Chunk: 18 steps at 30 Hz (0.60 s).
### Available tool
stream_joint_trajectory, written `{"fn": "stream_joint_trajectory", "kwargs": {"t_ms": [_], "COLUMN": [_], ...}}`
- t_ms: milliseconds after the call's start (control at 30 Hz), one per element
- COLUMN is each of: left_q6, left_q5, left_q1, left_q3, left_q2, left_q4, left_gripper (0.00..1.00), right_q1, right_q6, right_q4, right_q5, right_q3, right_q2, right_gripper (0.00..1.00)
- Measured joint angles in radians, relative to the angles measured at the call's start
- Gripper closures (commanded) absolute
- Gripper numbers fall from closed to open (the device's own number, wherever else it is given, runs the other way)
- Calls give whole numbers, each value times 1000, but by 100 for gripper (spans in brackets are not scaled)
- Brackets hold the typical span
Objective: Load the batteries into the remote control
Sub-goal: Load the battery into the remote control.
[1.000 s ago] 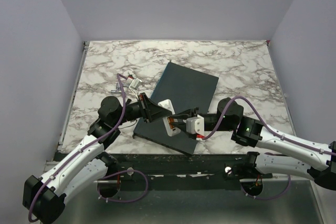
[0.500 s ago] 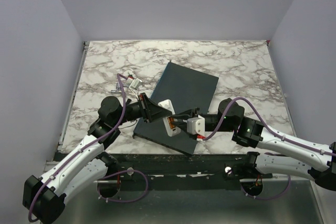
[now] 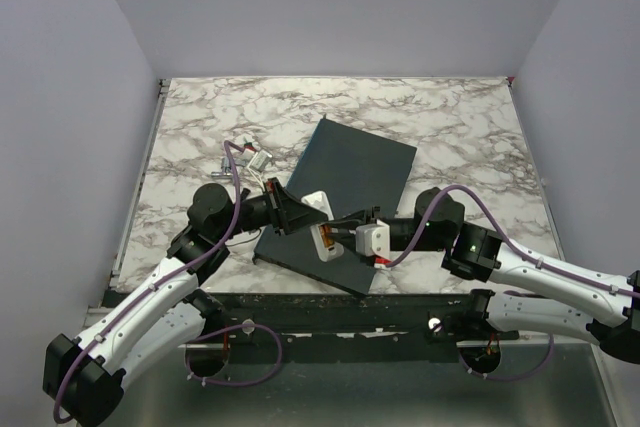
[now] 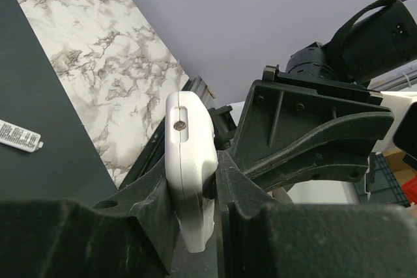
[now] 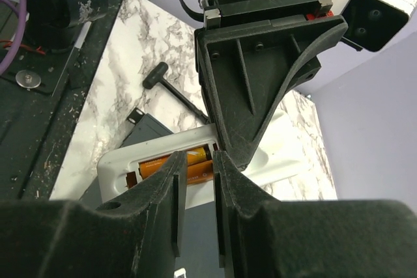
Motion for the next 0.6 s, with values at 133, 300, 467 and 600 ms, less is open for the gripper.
{"fn": "stream_joint_trajectory", "kwargs": {"t_ms": [133,300,467,600], "left_q6": [4,6,10,11], "left_q5": [2,6,7,7], "left_q1": [-2,-2,-2,-2], "left_q3": [0,0,0,0], "left_q2": [0,0,0,-1], "left_q4": [-6,-21,-33,-43], "left_gripper": [100,100,100,100], "right_q1": [0,0,-1,-2], "right_q6": [5,15,19,25], "right_q4": [-14,-21,-25,-28], "right_q5": [-11,-25,-27,-30], "right_q3": [0,0,0,0], "right_q2": [1,3,9,13], "right_gripper": [72,73,73,73]}}
